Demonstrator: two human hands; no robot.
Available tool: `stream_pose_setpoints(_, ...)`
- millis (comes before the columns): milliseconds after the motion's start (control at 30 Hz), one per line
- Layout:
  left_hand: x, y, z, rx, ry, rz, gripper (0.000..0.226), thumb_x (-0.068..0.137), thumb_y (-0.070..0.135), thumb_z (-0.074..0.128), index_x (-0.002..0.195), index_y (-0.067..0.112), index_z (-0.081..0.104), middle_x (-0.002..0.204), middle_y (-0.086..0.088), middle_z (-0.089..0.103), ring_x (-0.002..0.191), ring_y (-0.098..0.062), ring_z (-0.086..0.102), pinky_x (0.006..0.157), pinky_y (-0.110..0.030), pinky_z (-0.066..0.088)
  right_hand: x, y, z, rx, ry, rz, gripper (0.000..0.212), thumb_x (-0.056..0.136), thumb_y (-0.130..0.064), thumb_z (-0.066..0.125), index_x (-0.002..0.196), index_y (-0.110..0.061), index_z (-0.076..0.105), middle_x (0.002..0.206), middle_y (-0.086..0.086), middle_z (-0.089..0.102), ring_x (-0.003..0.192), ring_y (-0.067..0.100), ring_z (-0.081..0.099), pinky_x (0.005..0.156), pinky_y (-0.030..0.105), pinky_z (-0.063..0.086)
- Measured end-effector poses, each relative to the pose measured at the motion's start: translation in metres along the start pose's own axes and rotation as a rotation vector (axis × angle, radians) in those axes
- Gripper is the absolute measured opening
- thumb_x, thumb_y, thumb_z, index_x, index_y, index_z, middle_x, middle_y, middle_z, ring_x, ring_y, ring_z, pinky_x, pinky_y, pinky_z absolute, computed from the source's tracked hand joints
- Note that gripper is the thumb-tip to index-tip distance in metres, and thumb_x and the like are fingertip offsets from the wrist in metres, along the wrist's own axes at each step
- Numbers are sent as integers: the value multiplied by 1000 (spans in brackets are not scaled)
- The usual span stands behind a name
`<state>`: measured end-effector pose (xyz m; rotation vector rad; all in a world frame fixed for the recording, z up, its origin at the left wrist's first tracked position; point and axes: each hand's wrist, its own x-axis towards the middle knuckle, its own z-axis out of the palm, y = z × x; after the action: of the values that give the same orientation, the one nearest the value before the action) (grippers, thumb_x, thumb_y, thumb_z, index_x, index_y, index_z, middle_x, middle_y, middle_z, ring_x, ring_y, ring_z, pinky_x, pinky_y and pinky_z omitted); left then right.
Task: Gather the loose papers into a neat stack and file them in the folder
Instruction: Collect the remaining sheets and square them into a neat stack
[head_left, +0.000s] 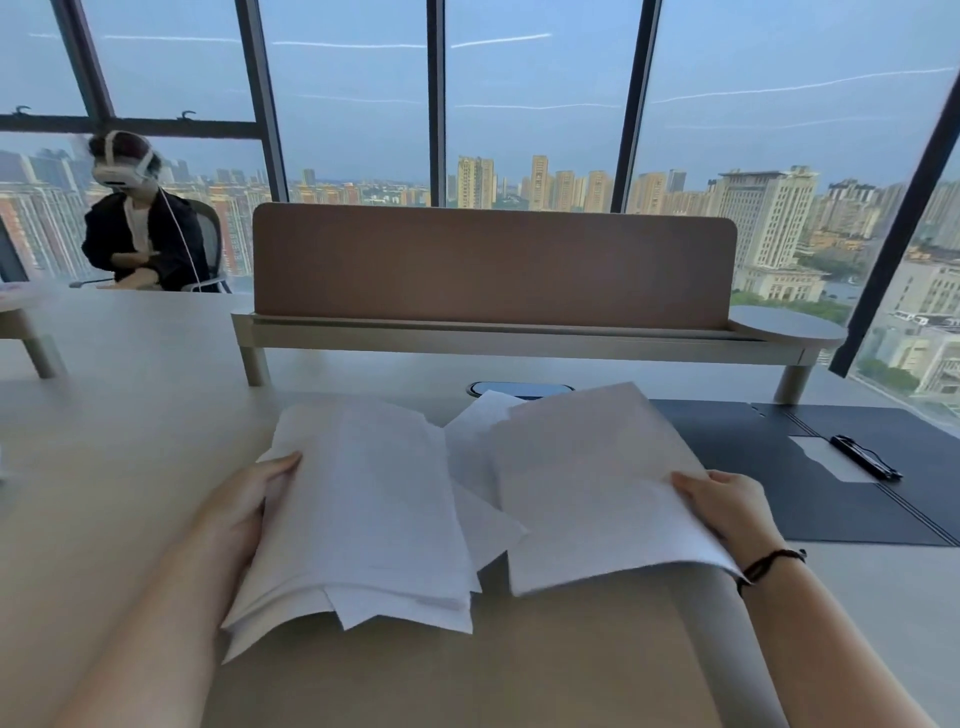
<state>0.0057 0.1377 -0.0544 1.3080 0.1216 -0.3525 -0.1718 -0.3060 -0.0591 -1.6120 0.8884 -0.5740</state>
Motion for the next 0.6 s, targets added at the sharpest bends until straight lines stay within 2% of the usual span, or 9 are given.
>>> stream_pose_setpoints(67,0,-1,0,38,37,-1,21,94,17,60,108,3,65,62,-7,75,68,-26,71,67,-34,51,3,1,0,47,-9,22,19,85,-2,72,87,16,67,82,15,63,67,25,55,65,35,46)
stream_pose_setpoints(133,-4,-2,5,127,73,38,10,91,8,64,96,0,66,51,-2,71,45,-16,69,54,-27,53,-1,2,6,18,-88,47,9,87,4,69,80,10,68,87,20,69,69,28,62,72,41,55)
stream_pose_setpoints(200,-5,-7,12,238,80,103,4,87,-2,66,90,1,67,55,0,73,44,-12,68,45,-22,54,-2,5,13,-50,-126,48,12,88,6,69,76,6,71,90,26,72,74,31,65,79,47,57)
stream_pose_setpoints(267,-2,-12,12,309,41,160,14,83,4,75,96,6,70,88,-11,79,69,-21,74,67,-31,60,-4,4,20,-59,-149,48,9,88,3,70,83,10,72,92,30,73,73,31,65,74,42,57)
stream_pose_setpoints(333,-1,-14,8,445,34,193,60,62,32,89,114,11,67,119,-13,71,101,-27,70,94,-45,54,-6,0,27,-45,-224,60,17,89,-5,74,94,11,71,90,23,74,74,32,69,66,36,58)
stream_pose_setpoints(400,8,-18,0,522,31,215,97,49,42,92,133,11,56,134,-4,61,122,-27,60,105,-44,46,-8,-1,38,-67,-301,84,20,88,-9,77,100,6,72,93,19,77,79,34,74,61,36,61)
stream_pose_setpoints(467,16,-22,-5,550,50,203,109,49,42,96,142,12,48,141,4,52,131,-24,52,110,-41,40,-12,-3,51,-79,-345,98,19,87,-8,76,101,3,72,96,20,78,86,38,76,71,46,64)
stream_pose_setpoints(533,9,-18,1,508,11,174,95,52,42,96,135,17,57,136,0,62,123,-25,61,105,-46,47,-15,-5,63,-88,-368,97,15,88,-9,75,97,2,73,94,19,78,84,37,76,74,48,63)
stream_pose_setpoints(600,2,-16,6,410,-24,182,45,77,12,82,119,14,67,111,-5,76,101,-28,71,89,-46,56,-13,-9,70,-83,-294,69,21,85,-14,75,72,-1,65,79,13,71,68,30,69,62,35,57)
